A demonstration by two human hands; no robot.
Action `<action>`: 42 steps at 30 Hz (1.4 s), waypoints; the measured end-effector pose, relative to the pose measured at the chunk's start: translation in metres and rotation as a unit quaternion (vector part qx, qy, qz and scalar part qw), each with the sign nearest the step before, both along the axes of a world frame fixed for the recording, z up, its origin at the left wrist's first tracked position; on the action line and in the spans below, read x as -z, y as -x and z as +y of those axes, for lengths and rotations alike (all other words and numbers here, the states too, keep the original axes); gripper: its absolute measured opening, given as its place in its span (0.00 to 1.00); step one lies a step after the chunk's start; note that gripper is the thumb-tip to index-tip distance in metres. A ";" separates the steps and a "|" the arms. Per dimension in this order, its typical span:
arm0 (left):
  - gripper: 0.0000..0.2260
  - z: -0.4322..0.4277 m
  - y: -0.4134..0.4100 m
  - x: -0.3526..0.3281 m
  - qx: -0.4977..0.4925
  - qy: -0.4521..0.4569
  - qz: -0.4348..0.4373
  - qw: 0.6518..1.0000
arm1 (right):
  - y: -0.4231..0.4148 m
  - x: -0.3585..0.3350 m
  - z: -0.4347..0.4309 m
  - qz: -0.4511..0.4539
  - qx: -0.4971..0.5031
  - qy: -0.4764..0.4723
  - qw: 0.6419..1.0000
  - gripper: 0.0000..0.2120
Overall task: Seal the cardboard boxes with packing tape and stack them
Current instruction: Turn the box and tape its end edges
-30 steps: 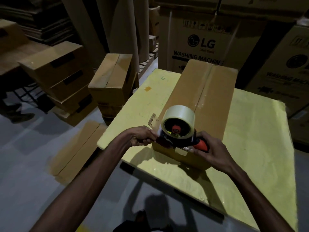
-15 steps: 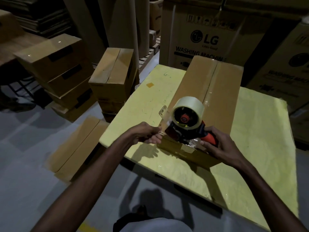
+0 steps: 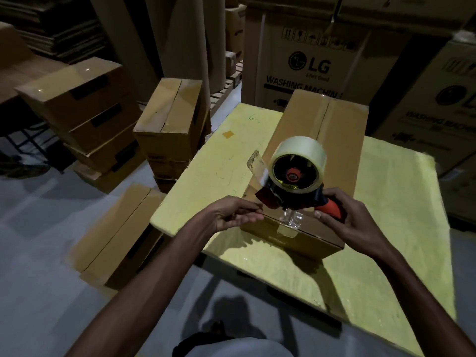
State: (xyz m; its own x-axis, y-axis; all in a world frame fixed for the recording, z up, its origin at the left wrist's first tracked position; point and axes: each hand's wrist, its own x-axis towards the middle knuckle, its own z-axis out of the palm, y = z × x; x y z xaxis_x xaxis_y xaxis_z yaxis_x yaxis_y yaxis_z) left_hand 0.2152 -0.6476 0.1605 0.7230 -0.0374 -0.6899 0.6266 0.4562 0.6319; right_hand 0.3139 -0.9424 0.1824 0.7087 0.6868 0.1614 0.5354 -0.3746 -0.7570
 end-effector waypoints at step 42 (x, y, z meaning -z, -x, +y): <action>0.10 0.019 0.014 0.071 -0.164 -0.225 -0.073 0.958 | 0.018 0.023 0.057 -0.083 -0.008 0.177 0.981 0.22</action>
State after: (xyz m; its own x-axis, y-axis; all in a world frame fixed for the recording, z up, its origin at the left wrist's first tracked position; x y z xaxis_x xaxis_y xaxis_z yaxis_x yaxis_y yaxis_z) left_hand 0.2010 -0.6283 0.0891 0.7357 0.4848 -0.4730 0.3860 0.2738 0.8809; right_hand 0.2958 -0.8854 0.1593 0.6819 0.7311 0.0232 0.6482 -0.5893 -0.4823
